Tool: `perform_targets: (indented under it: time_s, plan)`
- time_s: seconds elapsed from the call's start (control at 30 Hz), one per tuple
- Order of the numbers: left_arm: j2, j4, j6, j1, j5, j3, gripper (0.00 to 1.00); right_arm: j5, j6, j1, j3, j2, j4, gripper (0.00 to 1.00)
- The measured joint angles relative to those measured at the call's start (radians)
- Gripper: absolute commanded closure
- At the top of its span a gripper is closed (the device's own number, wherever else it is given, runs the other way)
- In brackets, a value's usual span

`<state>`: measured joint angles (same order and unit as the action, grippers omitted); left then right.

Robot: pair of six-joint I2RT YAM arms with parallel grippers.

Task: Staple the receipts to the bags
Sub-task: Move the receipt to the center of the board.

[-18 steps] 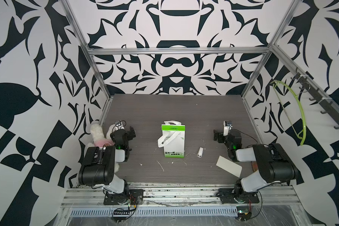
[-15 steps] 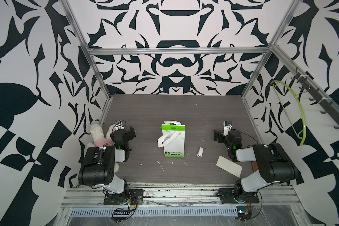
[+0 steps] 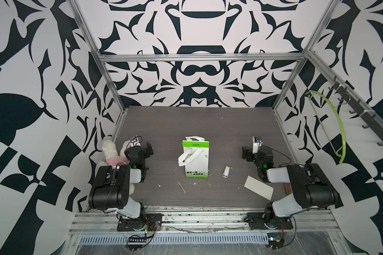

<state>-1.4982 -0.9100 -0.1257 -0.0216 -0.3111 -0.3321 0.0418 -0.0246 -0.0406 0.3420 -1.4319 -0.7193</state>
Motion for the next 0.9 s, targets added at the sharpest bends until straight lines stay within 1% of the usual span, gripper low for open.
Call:
perform_targets:
  time_s: [0.03,0.1,0.17,0.2,0.27,0.33,0.43,0.47,0.5,0.6,0.67,0.73,0.9]
  plan:
    - [0.05,0.028,0.0,0.006,-0.011,0.01,0.01,0.018,-0.015,0.0,0.023,0.073,0.094,0.05]
    - [0.208,0.173,-0.009,0.018,-0.019,-0.005,0.01,0.055,-0.057,0.0,0.13,0.215,0.333,0.07]
    - [0.365,0.392,-0.034,0.03,-0.012,-0.101,0.04,0.079,-0.113,0.0,0.286,0.311,0.556,0.1]
    - [0.411,0.49,-0.049,0.034,-0.007,-0.167,0.06,0.082,-0.142,0.001,0.347,0.341,0.635,0.11]
    - [0.477,0.679,-0.086,0.043,0.006,-0.321,0.08,0.082,-0.217,0.001,0.449,0.41,0.811,0.17]
    - [0.526,0.83,-0.108,0.054,0.032,-0.435,0.08,0.066,-0.286,0.001,0.488,0.465,0.969,0.25]
    - [0.588,1.026,-0.113,0.074,0.086,-0.513,0.08,0.027,-0.385,0.001,0.502,0.491,1.242,0.36]
    - [0.6,1.084,-0.11,0.079,0.111,-0.522,0.08,0.006,-0.416,0.001,0.502,0.489,1.334,0.43]
    - [0.607,1.131,-0.105,0.083,0.135,-0.527,0.08,-0.013,-0.437,0.002,0.499,0.478,1.397,0.45]
    - [0.593,1.254,-0.082,0.089,0.211,-0.53,0.08,-0.063,-0.499,0.002,0.464,0.442,1.543,0.55]
    - [0.563,1.315,-0.065,0.089,0.255,-0.529,0.07,-0.095,-0.531,0.002,0.44,0.423,1.607,0.57]
    - [0.534,1.346,-0.056,0.089,0.283,-0.53,0.07,-0.124,-0.556,0.006,0.428,0.399,1.636,0.58]
    - [0.497,1.357,-0.05,0.089,0.331,-0.53,0.05,-0.196,-0.608,0.028,0.366,0.341,1.604,0.7]
